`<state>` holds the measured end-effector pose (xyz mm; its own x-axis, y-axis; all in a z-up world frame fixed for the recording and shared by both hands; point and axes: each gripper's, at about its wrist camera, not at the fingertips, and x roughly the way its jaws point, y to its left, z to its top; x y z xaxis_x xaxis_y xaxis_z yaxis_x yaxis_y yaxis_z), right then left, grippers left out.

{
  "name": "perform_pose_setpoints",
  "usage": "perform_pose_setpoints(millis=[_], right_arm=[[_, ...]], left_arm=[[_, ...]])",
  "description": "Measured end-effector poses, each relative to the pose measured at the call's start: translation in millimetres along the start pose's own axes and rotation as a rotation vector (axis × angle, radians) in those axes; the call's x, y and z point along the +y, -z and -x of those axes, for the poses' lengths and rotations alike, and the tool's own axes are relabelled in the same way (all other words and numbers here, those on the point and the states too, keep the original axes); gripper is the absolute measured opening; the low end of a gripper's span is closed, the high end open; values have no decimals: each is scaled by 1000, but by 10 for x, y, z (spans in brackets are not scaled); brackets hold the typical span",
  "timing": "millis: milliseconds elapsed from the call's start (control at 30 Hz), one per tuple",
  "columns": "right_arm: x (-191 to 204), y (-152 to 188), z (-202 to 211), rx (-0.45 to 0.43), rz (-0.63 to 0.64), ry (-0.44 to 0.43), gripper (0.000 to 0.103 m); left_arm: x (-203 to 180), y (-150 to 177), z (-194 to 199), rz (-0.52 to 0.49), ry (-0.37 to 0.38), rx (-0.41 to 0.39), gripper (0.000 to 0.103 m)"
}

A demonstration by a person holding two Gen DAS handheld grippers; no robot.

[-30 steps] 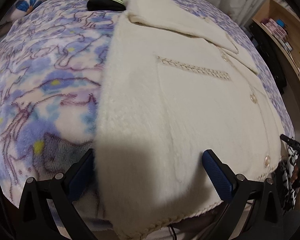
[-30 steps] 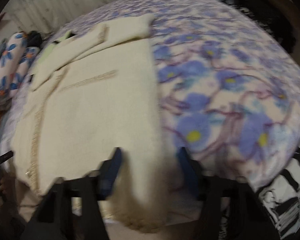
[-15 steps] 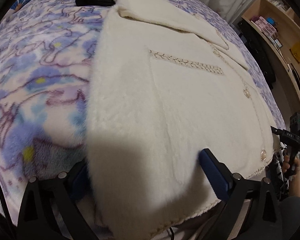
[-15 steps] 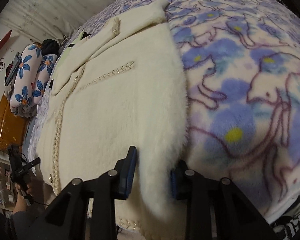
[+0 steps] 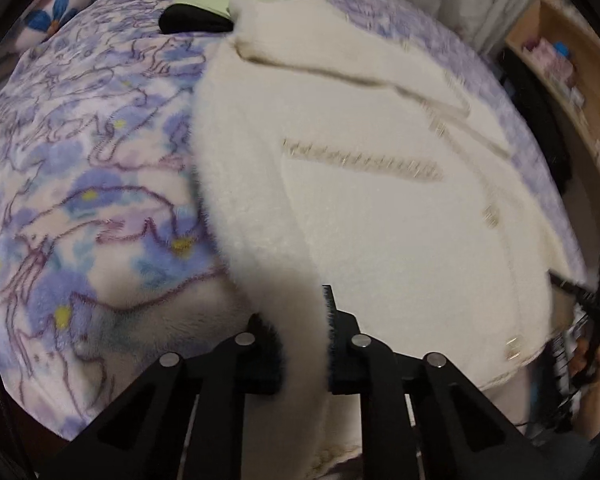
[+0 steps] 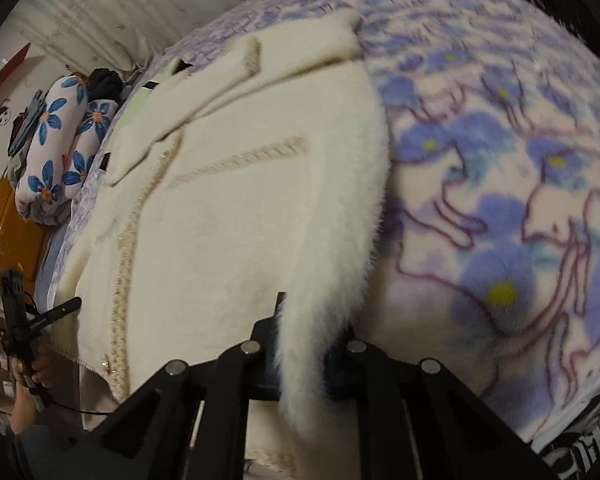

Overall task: Fold large clothes
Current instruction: 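Grasp the cardigan hem with the right tool while the left tool grasps it too, then lift the hem with both tools and fold it up toward the collar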

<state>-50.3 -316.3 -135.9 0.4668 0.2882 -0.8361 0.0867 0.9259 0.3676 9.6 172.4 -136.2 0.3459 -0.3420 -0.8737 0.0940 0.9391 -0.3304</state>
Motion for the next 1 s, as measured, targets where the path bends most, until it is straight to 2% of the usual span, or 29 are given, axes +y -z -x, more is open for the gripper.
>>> perform_pose_setpoints(millis=[100, 300, 400, 533, 700, 867, 1000], right_arm=[[73, -43, 254, -65, 2, -31, 10], [340, -45, 620, -106, 76, -64, 9], [473, 37, 725, -94, 101, -66, 9], [536, 199, 880, -78, 97, -91, 9], [642, 266, 974, -80, 109, -116, 9], [585, 39, 931, -105, 23, -189, 9], [490, -386, 895, -143, -75, -256, 9]], left_arm=[[-42, -55, 275, 46, 71, -62, 10], [-261, -82, 734, 14, 94, -144, 10], [-264, 11, 923, 17, 83, -165, 9], [-58, 174, 1142, 71, 90, -153, 9], [-24, 213, 1218, 84, 95, -149, 9], [-40, -41, 1181, 120, 152, -179, 9], [-30, -482, 1101, 143, 179, -204, 9]])
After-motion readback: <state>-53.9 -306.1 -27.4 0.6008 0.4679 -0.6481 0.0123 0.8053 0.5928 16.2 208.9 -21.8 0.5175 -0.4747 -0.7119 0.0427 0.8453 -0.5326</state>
